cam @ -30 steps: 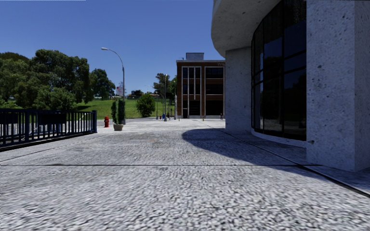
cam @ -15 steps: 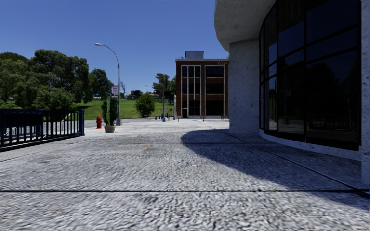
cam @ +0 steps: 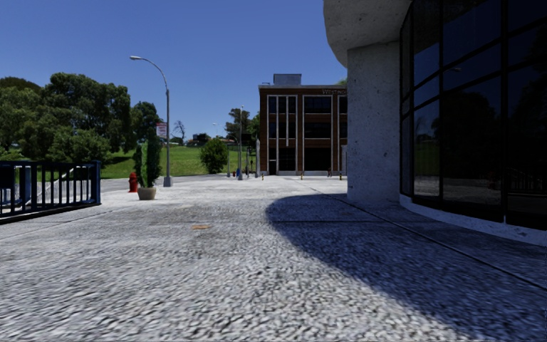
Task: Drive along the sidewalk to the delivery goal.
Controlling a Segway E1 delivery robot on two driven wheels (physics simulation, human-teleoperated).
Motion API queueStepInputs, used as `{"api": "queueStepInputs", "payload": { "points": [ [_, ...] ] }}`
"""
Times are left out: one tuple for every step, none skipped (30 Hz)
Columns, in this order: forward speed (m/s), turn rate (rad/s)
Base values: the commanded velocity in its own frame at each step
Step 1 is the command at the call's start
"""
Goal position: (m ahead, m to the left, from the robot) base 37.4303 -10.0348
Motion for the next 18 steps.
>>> {"api": "queueStepInputs", "payload": {
  "points": [
    [2.0, 0.0],
    [2.0, 0.0],
    [2.0, 0.0],
    [2.0, 0.0],
    [2.0, 0.0],
    [2.0, 0.0],
    [2.0, 0.0],
    [2.0, 0.0],
    [2.0, 0.0],
    [2.0, 0.0],
    [2.0, 0.0],
    [2.0, 0.0],
    [2.0, 0.0],
    [2.0, 0.0],
    [2.0, 0.0],
    [2.0, 0.0],
    [2.0, 0.0],
    [2.0, 0.0]
  ]
}}
